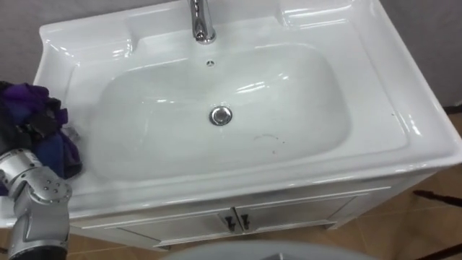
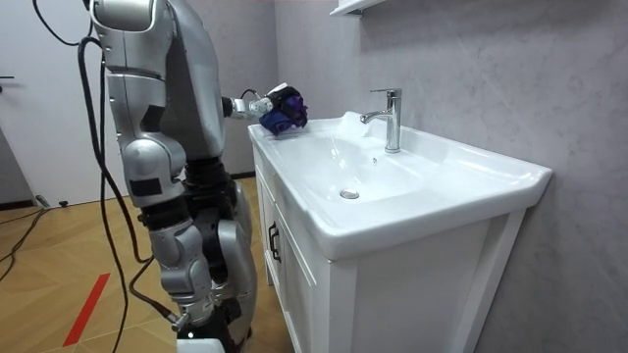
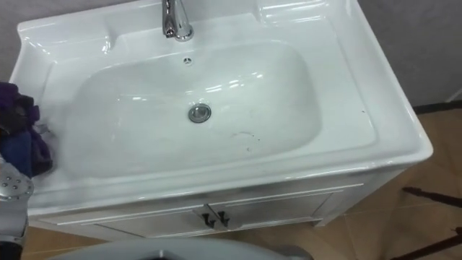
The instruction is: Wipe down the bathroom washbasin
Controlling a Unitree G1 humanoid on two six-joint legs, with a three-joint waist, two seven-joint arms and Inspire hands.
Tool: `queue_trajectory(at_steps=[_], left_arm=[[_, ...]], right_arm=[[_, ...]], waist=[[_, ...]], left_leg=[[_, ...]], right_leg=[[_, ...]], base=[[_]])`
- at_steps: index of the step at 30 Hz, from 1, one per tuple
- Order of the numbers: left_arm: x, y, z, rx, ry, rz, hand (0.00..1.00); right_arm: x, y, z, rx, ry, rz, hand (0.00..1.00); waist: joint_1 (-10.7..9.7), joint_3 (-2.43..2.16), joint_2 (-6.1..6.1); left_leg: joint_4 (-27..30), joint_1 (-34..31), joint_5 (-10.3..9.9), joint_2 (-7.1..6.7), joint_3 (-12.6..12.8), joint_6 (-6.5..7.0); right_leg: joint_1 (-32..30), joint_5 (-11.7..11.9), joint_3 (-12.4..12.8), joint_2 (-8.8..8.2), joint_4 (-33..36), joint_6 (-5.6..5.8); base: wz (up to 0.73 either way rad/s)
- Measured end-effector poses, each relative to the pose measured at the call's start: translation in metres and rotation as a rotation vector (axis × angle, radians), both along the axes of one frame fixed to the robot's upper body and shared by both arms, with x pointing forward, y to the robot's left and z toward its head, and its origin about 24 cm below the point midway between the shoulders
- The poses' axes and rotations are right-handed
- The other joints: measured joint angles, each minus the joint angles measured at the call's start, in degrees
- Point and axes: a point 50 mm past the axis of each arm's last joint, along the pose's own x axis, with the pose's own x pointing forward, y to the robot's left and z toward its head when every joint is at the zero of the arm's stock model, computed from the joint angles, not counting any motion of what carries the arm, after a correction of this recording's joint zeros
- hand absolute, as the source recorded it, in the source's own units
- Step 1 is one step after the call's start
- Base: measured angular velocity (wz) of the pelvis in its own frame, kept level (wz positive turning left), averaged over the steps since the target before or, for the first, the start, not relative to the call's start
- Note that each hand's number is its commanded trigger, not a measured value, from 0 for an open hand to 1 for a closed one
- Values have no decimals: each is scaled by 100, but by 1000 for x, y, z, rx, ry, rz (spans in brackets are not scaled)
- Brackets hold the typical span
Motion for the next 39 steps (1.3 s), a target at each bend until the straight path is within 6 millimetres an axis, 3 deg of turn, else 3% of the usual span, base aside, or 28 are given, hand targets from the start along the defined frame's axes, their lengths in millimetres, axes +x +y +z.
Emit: queue_trajectory(at_steps=[7,8,9,10,15,16,17,18,39], left_arm=[[0,0,0,0,0,2,100],[-1,0,0,0,0,2,94],[-1,0,0,1,-1,3,67],[-1,0,0,1,-1,4,59],[-1,1,0,5,-2,12,53],[-1,1,0,5,-2,12,21],[-1,1,0,5,-2,12,5],[-1,1,0,6,-3,12,0],[-2,1,4,47,-58,51,0]], right_arm=[[0,-1,0,-3,-3,-2,0],[0,-1,0,-2,-1,-1,0],[-1,-1,0,-1,2,0,0],[-1,-1,0,0,3,0,0],[-1,-1,0,6,16,1,0],[-1,-1,0,6,16,1,0],[-1,-1,0,5,16,1,0],[-1,-2,1,3,17,6,0],[2,-4,2,-16,12,26,0]], waist=[[-78,-9,17],[-91,-10,26],[-109,-11,33],[-121,-11,36],[-188,-10,35],[-190,-10,35],[-195,-10,34],[-196,-10,37],[-207,3,11]], left_leg=[[-5,8,0,-12,21,0],[-6,9,0,-12,22,0],[-7,9,0,-11,22,0],[-8,9,0,-11,23,0],[-14,11,0,-11,46,0],[-14,12,0,-11,49,0],[-14,12,0,-12,55,0],[-14,12,0,-12,58,0],[-11,20,0,-12,40,0]], right_leg=[[-5,3,25,3,-10,5],[-6,3,26,3,-11,6],[-7,3,26,4,-12,6],[-6,3,26,3,-13,6],[-11,2,41,5,-21,7],[-12,2,43,6,-21,7],[-14,2,48,6,-20,7],[-13,2,48,7,-20,7],[3,2,26,4,-11,8]], base=[[-2],[0],[0],[0],[0],[0],[0],[0],[0]])
